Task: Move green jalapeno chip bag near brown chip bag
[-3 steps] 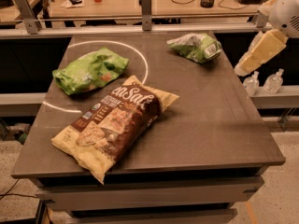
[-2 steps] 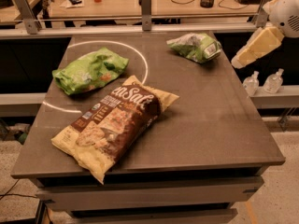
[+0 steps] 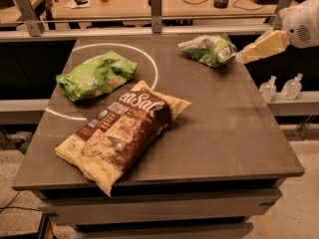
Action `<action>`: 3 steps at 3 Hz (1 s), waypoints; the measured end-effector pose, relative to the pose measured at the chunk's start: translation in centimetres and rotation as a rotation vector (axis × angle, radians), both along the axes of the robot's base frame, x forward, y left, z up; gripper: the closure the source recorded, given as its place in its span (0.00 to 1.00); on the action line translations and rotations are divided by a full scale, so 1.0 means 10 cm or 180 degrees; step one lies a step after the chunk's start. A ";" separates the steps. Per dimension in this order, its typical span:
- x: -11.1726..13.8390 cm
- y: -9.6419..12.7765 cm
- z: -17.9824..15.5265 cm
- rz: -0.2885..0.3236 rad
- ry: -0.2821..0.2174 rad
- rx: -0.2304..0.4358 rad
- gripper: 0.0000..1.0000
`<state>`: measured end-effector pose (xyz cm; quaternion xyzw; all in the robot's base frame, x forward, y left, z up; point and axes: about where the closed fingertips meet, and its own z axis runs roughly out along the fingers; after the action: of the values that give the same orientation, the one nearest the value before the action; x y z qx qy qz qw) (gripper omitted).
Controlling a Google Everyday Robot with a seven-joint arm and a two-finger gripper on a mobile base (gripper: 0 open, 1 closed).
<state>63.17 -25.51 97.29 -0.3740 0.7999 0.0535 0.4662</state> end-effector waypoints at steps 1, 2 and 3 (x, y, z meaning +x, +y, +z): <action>0.10 0.09 -0.02 -0.0055 -0.0081 0.0139 0.00; 0.12 0.09 -0.01 -0.0063 -0.0098 0.0146 0.00; 0.11 0.12 0.00 -0.0038 -0.0095 0.0210 0.00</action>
Offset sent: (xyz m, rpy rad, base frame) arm 0.0089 0.0071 -0.0017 0.0375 -0.0231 -0.0147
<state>64.32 -24.35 97.25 -0.3544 0.7929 0.0715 0.4905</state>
